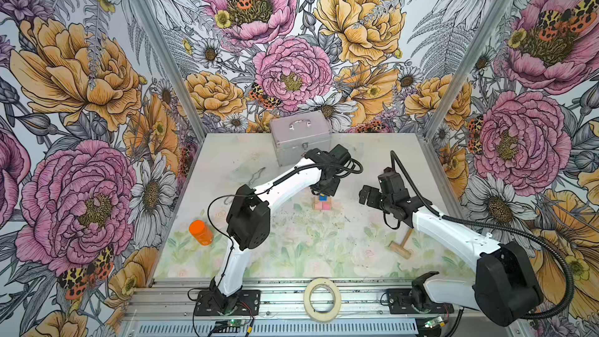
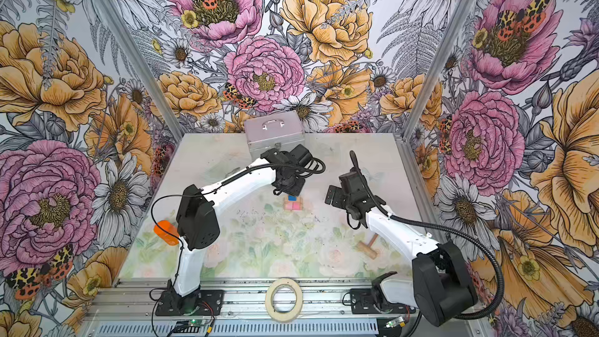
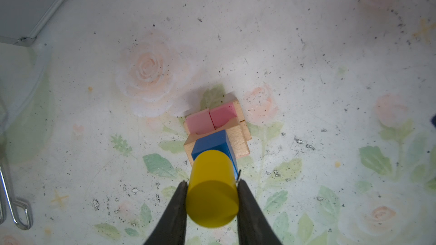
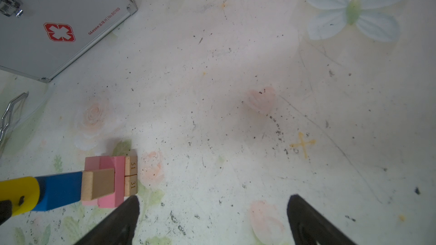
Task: Build the wood block tower
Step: 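Lower the yellow cylinder onto the blue cube with the left gripper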
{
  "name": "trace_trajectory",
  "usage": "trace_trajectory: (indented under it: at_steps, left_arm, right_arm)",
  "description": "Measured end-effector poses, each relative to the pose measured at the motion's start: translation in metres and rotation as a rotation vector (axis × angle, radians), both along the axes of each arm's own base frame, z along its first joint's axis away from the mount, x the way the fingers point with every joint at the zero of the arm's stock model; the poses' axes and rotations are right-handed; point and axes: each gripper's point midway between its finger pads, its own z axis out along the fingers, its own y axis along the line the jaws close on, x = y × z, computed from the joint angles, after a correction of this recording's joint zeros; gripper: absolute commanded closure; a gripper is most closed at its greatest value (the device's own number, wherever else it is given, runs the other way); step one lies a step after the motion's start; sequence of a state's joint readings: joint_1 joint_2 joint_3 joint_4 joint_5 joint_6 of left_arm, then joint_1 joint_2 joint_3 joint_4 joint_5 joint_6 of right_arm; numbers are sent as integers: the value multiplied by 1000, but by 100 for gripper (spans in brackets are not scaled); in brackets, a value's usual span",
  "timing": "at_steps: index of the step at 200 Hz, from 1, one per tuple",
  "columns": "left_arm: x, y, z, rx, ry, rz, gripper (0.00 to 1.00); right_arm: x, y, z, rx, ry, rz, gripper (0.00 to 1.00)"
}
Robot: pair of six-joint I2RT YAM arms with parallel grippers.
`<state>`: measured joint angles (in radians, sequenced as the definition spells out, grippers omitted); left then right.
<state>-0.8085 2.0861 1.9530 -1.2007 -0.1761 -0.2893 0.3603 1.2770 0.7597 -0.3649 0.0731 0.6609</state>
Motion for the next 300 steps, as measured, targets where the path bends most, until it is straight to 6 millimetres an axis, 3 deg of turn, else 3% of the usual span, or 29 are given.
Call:
trace_trajectory:
  at_steps: [300]
  left_arm:
    - [-1,-1,0,-9,5,16,96]
  right_arm:
    - [0,0,-1,0,2,0,1]
